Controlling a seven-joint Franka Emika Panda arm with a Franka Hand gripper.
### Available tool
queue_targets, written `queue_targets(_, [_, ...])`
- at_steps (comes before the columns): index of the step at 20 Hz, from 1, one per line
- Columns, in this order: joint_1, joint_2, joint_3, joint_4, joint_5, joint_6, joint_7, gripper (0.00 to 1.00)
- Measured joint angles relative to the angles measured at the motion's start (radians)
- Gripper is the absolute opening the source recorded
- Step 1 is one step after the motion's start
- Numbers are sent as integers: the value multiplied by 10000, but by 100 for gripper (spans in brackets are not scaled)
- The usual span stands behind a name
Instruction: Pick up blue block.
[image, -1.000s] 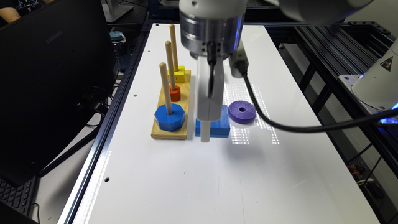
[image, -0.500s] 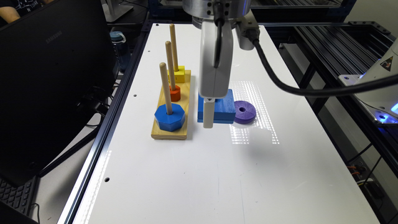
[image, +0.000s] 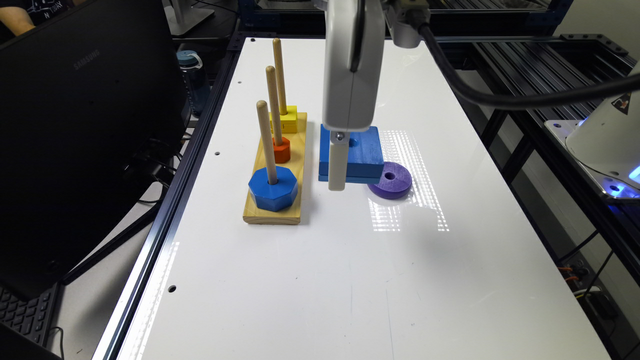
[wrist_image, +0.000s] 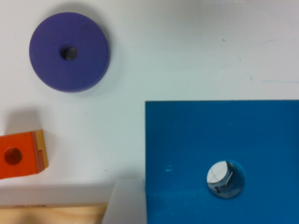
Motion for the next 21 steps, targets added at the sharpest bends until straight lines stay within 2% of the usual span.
queue_targets(1, [0, -120, 3, 68, 32, -166, -14, 0])
queue_targets(3, [-3, -480, 7, 164, 187, -624, -119, 0])
queue_targets(5, [-9, -660, 7, 157, 260, -801, -169, 0])
queue_targets(21, [-13, -676, 6, 199, 276, -827, -175, 0])
